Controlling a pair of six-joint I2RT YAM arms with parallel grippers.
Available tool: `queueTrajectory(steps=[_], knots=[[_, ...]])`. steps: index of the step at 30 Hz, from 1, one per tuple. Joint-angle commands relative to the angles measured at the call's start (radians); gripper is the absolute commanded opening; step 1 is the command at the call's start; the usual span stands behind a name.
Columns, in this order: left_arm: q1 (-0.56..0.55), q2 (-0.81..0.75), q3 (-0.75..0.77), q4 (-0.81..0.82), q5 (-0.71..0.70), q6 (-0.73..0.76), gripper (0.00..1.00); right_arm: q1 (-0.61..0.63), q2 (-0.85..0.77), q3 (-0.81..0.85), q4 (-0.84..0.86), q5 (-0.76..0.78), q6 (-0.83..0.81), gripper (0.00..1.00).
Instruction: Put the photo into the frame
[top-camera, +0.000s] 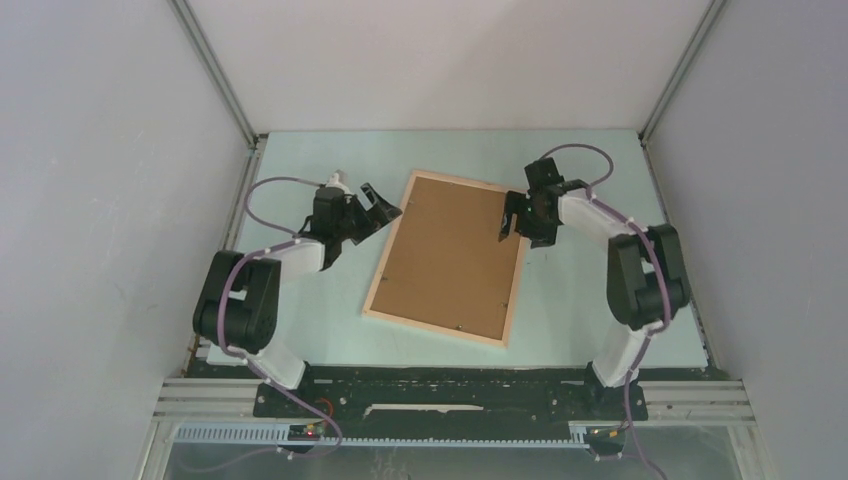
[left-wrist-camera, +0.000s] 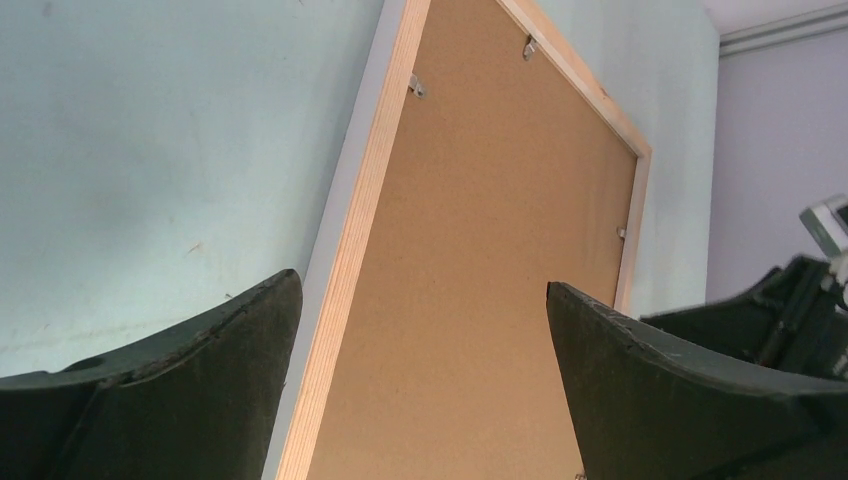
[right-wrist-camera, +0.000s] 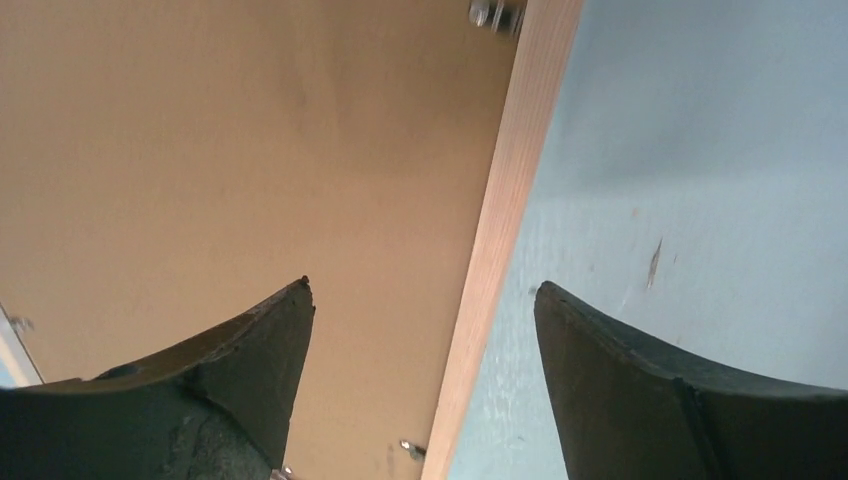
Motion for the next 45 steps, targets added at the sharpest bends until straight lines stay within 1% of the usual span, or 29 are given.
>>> queueTrajectory(steps=[1,4,7,9,11,13,15,16,18,19,21,23,26,27,29,30,31,32,34,36,40,45], knots=[[-0.014,-0.154,-0.093,0.078,-0.096,0.014,1.0,0.015,-0.175,-0.161,0.08,-0.02,-0.014,0.89],[-0.028,-0.216,-0.114,0.019,-0.127,0.023,1.0,0.033,-0.236,-0.249,0.127,-0.048,0.01,0.88],[-0.058,-0.297,-0.12,-0.093,-0.143,0.05,1.0,0.057,-0.227,-0.291,0.148,-0.047,0.032,0.85],[-0.096,-0.367,-0.13,-0.188,-0.163,0.068,1.0,0.058,-0.204,-0.293,0.152,-0.017,0.069,0.83],[-0.15,-0.439,-0.133,-0.283,-0.167,0.079,1.0,0.052,-0.174,-0.284,0.146,-0.015,0.118,0.81],[-0.214,-0.512,-0.14,-0.371,-0.183,0.085,1.0,0.054,-0.151,-0.274,0.148,-0.022,0.163,0.71],[-0.292,-0.577,-0.149,-0.441,-0.242,0.079,1.0,0.067,-0.136,-0.274,0.159,0.002,0.213,0.69],[-0.324,-0.604,-0.147,-0.473,-0.247,0.067,1.0,0.075,-0.122,-0.273,0.17,-0.003,0.229,0.69],[-0.373,-0.625,-0.137,-0.529,-0.248,0.034,1.0,0.085,-0.093,-0.268,0.182,-0.03,0.232,0.67],[-0.402,-0.633,-0.132,-0.546,-0.273,0.024,1.0,0.088,-0.077,-0.266,0.174,-0.029,0.232,0.64],[-0.472,-0.651,-0.127,-0.564,-0.328,0.017,1.0,0.099,-0.078,-0.279,0.15,0.022,0.241,0.6],[-0.523,-0.651,-0.117,-0.584,-0.375,0.014,1.0,0.106,-0.096,-0.324,0.177,0.044,0.249,0.58],[-0.563,-0.625,-0.095,-0.592,-0.364,0.015,1.0,0.108,-0.113,-0.35,0.19,0.019,0.246,0.54],[-0.582,-0.615,-0.088,-0.588,-0.366,0.026,1.0,0.113,-0.119,-0.35,0.181,0.02,0.242,0.51],[-0.633,-0.598,-0.077,-0.586,-0.389,0.049,1.0,0.126,-0.144,-0.366,0.176,0.044,0.242,0.43],[-0.657,-0.587,-0.074,-0.586,-0.403,0.056,1.0,0.127,-0.156,-0.379,0.18,0.051,0.244,0.33],[-0.674,-0.574,-0.07,-0.588,-0.413,0.058,1.0,0.127,-0.165,-0.386,0.183,0.047,0.248,0.12],[-0.678,-0.552,-0.063,-0.591,-0.415,0.057,1.0,0.127,-0.177,-0.389,0.179,0.044,0.255,0.0],[-0.689,-0.52,-0.033,-0.599,-0.409,0.059,1.0,0.127,-0.199,-0.389,0.173,0.027,0.26,0.0],[-0.723,-0.496,0.01,-0.603,-0.423,0.099,1.0,0.125,-0.232,-0.389,0.161,0.008,0.266,0.0],[-0.827,-0.429,0.103,-0.635,-0.489,0.167,1.0,0.121,-0.311,-0.384,0.129,-0.015,0.307,0.0],[-0.979,-0.317,0.18,-0.662,-0.586,0.246,1.0,0.1,-0.388,-0.361,0.107,-0.136,0.367,0.0]])
